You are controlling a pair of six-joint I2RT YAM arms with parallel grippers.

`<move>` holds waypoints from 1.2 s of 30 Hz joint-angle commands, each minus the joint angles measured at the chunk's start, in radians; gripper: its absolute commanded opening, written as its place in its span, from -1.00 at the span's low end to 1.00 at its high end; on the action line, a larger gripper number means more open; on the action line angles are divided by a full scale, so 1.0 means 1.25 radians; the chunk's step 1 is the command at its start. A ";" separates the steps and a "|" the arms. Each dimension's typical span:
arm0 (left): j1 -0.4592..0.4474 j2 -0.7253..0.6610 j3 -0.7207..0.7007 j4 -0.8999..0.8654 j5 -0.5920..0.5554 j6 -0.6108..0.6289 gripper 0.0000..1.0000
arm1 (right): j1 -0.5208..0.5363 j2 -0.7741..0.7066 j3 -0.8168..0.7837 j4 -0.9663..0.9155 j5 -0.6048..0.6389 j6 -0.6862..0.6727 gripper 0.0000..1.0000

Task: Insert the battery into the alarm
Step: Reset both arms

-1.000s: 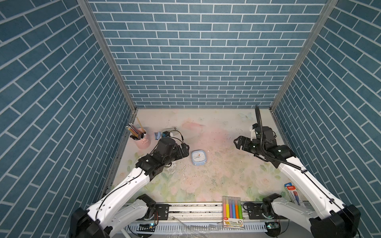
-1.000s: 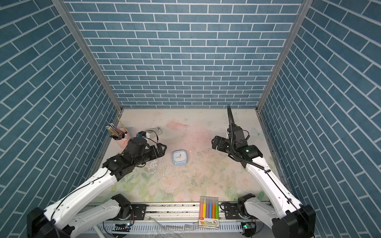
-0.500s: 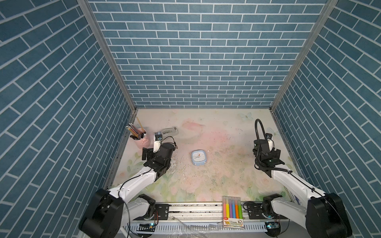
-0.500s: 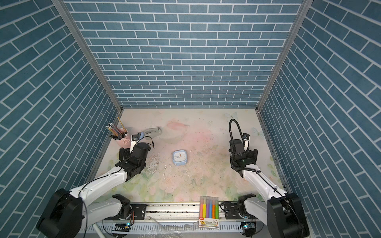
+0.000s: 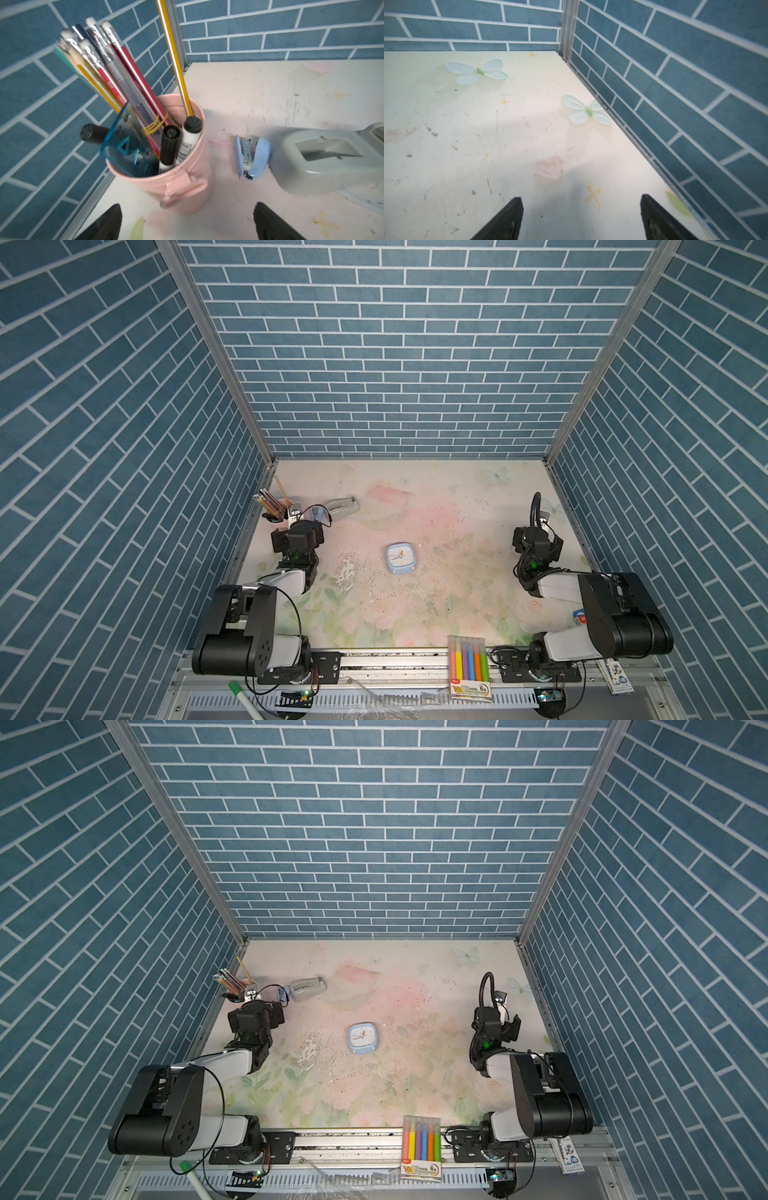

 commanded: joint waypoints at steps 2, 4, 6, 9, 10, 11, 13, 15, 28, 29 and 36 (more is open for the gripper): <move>0.021 0.095 -0.035 0.195 0.248 0.050 0.99 | -0.056 0.076 -0.023 0.218 -0.206 -0.022 0.67; 0.019 0.091 -0.010 0.139 0.298 0.075 0.99 | -0.072 0.055 0.011 0.112 -0.238 0.001 0.67; 0.017 0.104 -0.004 0.151 0.287 0.072 0.99 | -0.083 0.054 0.040 0.052 -0.233 0.017 0.72; 0.014 0.102 -0.001 0.138 0.282 0.072 0.99 | -0.086 0.063 0.029 0.093 -0.233 0.016 0.98; 0.014 0.102 -0.001 0.139 0.282 0.072 0.99 | -0.087 0.058 0.030 0.080 -0.231 0.018 0.98; 0.014 0.106 -0.005 0.155 0.281 0.073 0.99 | -0.087 0.057 0.029 0.081 -0.231 0.017 0.98; 0.013 0.104 -0.003 0.147 0.278 0.073 0.99 | -0.086 0.055 0.029 0.078 -0.229 0.018 0.98; 0.012 0.101 -0.002 0.141 0.277 0.073 0.99 | -0.086 0.055 0.029 0.080 -0.228 0.017 0.98; 0.012 0.104 -0.002 0.145 0.277 0.073 0.99 | -0.087 0.058 0.030 0.082 -0.229 0.013 0.98; 0.012 0.105 -0.001 0.144 0.277 0.075 0.99 | -0.086 0.058 0.030 0.081 -0.229 0.013 0.98; 0.010 0.106 0.005 0.133 0.288 0.081 0.99 | -0.087 0.059 0.032 0.080 -0.228 0.013 0.98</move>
